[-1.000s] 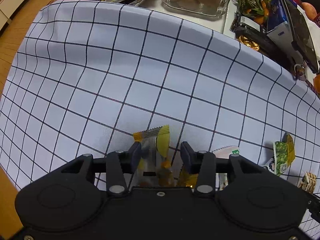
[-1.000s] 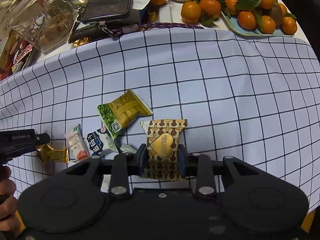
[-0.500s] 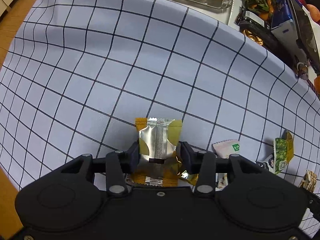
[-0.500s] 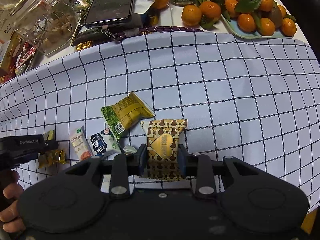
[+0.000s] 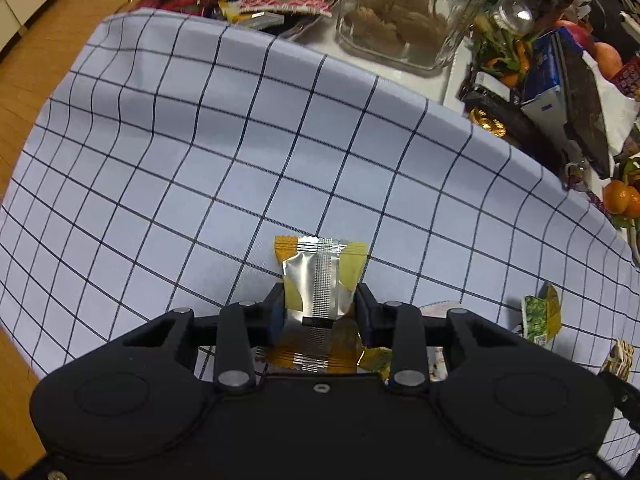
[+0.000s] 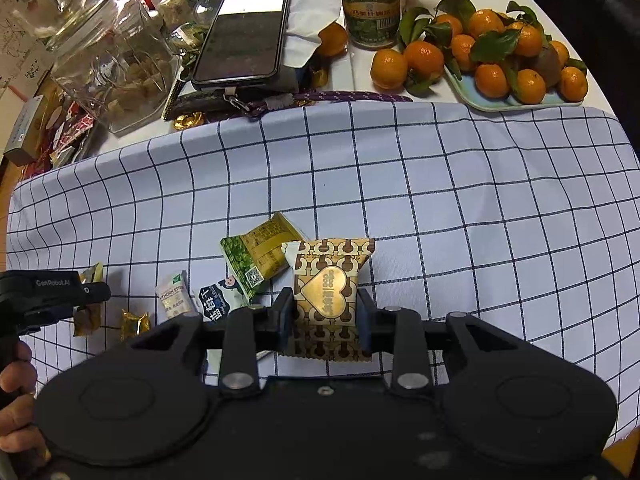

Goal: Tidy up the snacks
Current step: 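Carry both held snacks over the gold tray and open both grippers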

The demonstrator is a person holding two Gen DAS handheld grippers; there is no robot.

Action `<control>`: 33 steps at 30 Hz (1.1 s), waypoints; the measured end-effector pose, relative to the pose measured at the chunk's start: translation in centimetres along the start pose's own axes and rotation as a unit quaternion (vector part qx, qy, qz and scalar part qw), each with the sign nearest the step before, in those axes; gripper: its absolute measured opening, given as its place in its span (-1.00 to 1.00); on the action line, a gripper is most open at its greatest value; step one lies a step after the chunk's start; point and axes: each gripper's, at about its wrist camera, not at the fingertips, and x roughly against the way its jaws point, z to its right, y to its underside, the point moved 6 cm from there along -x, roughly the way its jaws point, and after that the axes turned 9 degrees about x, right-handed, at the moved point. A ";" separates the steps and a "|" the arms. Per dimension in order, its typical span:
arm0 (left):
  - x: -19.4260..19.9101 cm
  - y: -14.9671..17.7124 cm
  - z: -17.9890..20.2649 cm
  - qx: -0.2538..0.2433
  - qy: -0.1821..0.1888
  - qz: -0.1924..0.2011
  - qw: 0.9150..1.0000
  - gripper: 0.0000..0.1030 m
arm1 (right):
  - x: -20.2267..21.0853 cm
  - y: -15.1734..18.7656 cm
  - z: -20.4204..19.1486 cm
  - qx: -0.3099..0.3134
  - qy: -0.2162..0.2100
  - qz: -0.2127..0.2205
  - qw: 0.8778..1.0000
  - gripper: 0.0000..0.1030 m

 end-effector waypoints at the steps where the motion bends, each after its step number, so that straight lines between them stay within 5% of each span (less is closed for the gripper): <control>1: 0.8 0.2 0.1 -0.009 0.007 0.008 1.000 -0.15 | 0.4 0.0 0.1 -0.001 -0.003 0.008 1.000 -0.37; 10: 7.3 6.6 0.3 -0.102 0.042 0.069 0.992 -0.15 | 5.6 1.9 0.3 -0.030 -0.043 0.092 0.994 -0.37; 16: 8.7 14.2 -0.7 -0.126 0.064 0.032 0.990 -0.15 | 9.0 8.3 -0.1 -0.065 -0.057 0.114 0.990 -0.36; 26: 8.4 22.2 -3.6 -0.105 0.039 -0.036 0.993 -0.14 | 9.6 22.9 -2.3 -0.094 -0.046 0.035 0.994 -0.35; 33: 8.9 23.1 -4.6 -0.095 0.035 -0.027 0.994 -0.12 | 8.4 27.9 -2.3 -0.105 -0.023 -0.016 0.994 -0.35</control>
